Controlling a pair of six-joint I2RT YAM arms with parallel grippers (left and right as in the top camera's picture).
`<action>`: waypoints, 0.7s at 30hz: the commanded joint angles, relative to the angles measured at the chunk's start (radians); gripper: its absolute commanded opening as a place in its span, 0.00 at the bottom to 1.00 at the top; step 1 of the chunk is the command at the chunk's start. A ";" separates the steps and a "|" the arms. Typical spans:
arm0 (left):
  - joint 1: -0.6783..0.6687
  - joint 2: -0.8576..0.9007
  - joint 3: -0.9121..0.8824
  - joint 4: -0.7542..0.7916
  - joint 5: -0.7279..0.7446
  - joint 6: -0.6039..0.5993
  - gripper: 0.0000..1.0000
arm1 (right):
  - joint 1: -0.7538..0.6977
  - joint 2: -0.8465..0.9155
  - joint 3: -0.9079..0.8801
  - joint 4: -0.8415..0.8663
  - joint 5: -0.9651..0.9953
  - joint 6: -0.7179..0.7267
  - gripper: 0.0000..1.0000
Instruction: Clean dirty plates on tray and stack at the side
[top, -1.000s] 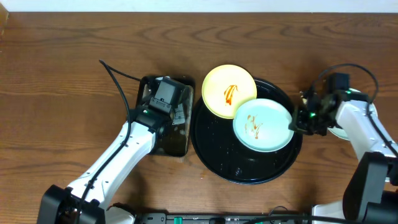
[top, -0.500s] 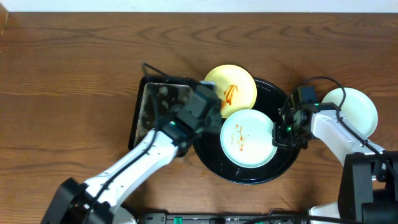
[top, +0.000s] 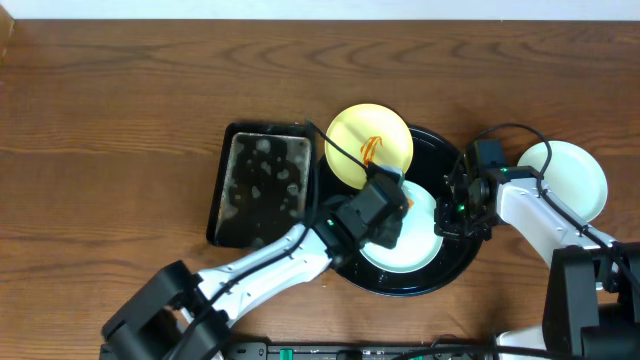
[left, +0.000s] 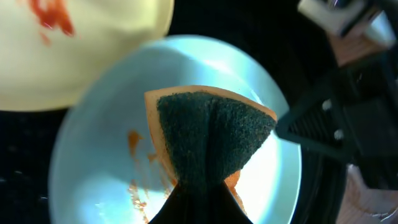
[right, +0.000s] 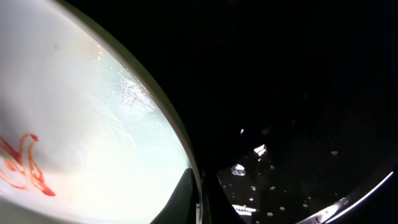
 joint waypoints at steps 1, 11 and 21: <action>-0.029 0.054 -0.001 0.003 -0.018 -0.009 0.07 | 0.013 -0.011 -0.010 0.008 0.024 0.021 0.01; -0.081 0.182 -0.001 0.029 -0.090 0.058 0.07 | 0.013 -0.011 -0.010 0.006 0.024 0.021 0.01; 0.018 0.193 -0.001 0.009 -0.394 0.067 0.07 | 0.013 -0.011 -0.010 0.003 0.024 0.021 0.01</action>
